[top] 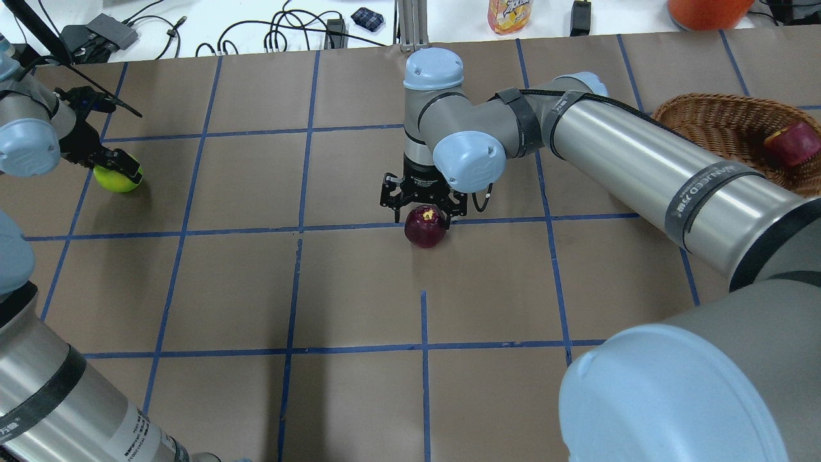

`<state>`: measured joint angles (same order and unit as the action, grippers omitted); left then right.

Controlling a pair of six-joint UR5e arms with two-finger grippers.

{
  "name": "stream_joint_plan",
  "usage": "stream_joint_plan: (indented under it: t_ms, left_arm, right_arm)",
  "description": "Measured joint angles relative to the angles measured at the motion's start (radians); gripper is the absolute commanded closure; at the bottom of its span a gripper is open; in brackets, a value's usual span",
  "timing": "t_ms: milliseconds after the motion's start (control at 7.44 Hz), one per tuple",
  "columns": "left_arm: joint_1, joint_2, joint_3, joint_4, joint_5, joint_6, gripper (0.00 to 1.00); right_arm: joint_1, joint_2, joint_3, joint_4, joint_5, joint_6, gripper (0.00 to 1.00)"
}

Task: Put all apples into basket
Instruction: 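Grasp and lift dark red apple with right while left lifts green apple, then carry dark apple to basket with right while left carries green apple centerward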

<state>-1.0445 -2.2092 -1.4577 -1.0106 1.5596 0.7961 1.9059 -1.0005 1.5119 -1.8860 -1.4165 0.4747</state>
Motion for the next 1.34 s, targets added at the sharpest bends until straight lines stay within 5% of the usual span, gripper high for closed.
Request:
stream_joint_plan:
  t_ms: [134, 269, 403, 941, 1344]
  left_arm:
    - [-0.026, 0.023, 0.038, -0.085, 0.002, -0.016, 0.55]
    - [-0.073, 0.057, 0.084, -0.211, 0.004, -0.070, 0.55]
    - [-0.128, 0.099, 0.108, -0.310, 0.006, -0.145, 0.55]
    - [-0.328, 0.252, 0.013, -0.425, -0.005, -0.458, 0.55]
    - [-0.520, 0.302, -0.098, -0.347, -0.004, -0.754, 0.55]
  right_arm:
    - [0.000, 0.002, 0.012, -0.016, -0.004, -0.003, 0.02]
    - [0.001, 0.005, 0.028, -0.046, -0.006, -0.004, 0.60]
    - [0.001, 0.008, 0.043, -0.080, -0.007, -0.003, 1.00]
    - [-0.011, -0.040, 0.041, -0.110, -0.010, -0.002, 1.00]
    - [-0.162, -0.177, 0.014, 0.019, -0.049, -0.070, 1.00]
